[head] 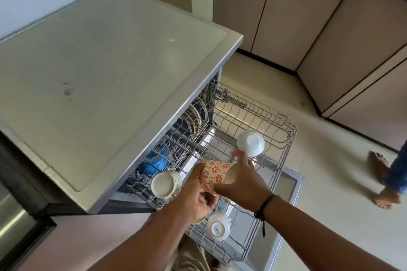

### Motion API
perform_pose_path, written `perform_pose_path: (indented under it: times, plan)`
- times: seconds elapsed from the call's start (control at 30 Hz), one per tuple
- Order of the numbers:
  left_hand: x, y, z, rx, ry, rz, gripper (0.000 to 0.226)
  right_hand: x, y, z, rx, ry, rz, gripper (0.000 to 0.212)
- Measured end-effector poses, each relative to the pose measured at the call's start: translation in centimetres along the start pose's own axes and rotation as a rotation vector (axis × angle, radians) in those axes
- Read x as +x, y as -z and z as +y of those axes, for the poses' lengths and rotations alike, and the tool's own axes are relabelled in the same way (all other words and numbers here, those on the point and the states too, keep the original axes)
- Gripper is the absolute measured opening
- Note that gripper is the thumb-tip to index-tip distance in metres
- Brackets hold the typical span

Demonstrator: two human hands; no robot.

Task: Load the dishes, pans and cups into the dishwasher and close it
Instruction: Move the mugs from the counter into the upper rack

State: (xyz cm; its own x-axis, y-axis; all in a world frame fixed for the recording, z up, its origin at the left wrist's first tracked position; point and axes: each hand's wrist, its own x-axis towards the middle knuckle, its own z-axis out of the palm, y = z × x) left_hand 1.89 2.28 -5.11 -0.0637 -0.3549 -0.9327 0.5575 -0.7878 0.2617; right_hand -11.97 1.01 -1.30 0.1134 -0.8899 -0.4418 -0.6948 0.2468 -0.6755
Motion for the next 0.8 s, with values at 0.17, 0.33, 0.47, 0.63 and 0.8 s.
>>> perform_pose_path:
  times: [0.17,0.33,0.47,0.63,0.8]
  plan:
    - [2.5,1.1,2.4,0.344,-0.134,0.029,0.059,3.3,-0.8,0.4,-0.215,0.029,-0.086,0.075]
    - [3.5,4.6,5.3,1.203,-0.725,0.155,0.049,6.8,-2.4,0.8,-0.484,0.086,-0.163,0.091]
    - [5.9,7.3,5.3,1.961,-1.057,0.287,0.064,8.8,-4.3,0.9,-0.646,0.154,-0.242,0.1]
    - [7.8,8.5,4.6,2.037,-0.859,0.303,0.087,10.7,-6.4,1.1,-0.733,0.2,-0.307,0.095]
    - [8.3,9.4,4.8,2.019,-0.777,0.315,0.085,12.2,-7.1,1.2,-0.785,0.181,-0.342,0.089]
